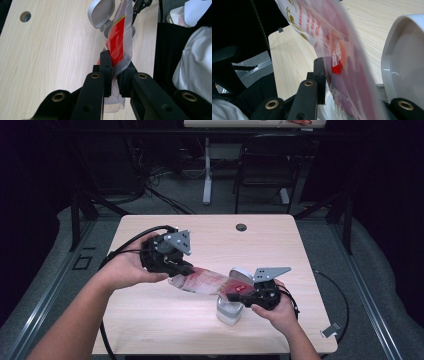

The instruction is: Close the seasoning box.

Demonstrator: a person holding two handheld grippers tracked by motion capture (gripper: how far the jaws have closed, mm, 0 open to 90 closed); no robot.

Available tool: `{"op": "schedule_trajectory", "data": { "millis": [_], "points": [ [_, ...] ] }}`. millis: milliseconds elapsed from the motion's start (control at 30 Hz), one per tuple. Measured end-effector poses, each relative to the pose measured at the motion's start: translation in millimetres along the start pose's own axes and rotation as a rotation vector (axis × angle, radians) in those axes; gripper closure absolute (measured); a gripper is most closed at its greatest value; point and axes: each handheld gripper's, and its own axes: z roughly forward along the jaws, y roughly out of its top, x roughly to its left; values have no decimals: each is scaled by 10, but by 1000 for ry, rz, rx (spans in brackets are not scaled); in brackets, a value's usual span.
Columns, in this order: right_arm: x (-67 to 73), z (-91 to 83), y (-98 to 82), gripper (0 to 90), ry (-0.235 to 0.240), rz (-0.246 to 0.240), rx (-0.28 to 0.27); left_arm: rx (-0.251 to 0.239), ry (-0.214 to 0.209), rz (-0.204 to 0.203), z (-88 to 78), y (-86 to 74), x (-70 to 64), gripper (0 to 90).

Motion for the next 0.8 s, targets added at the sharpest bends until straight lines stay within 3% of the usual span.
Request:
{"op": "schedule_trajectory", "data": {
  "millis": [800],
  "points": [
    [1,18,0,827,5,1,-1,-4,-1,1,-4,-22,1,845]
  ]
}}
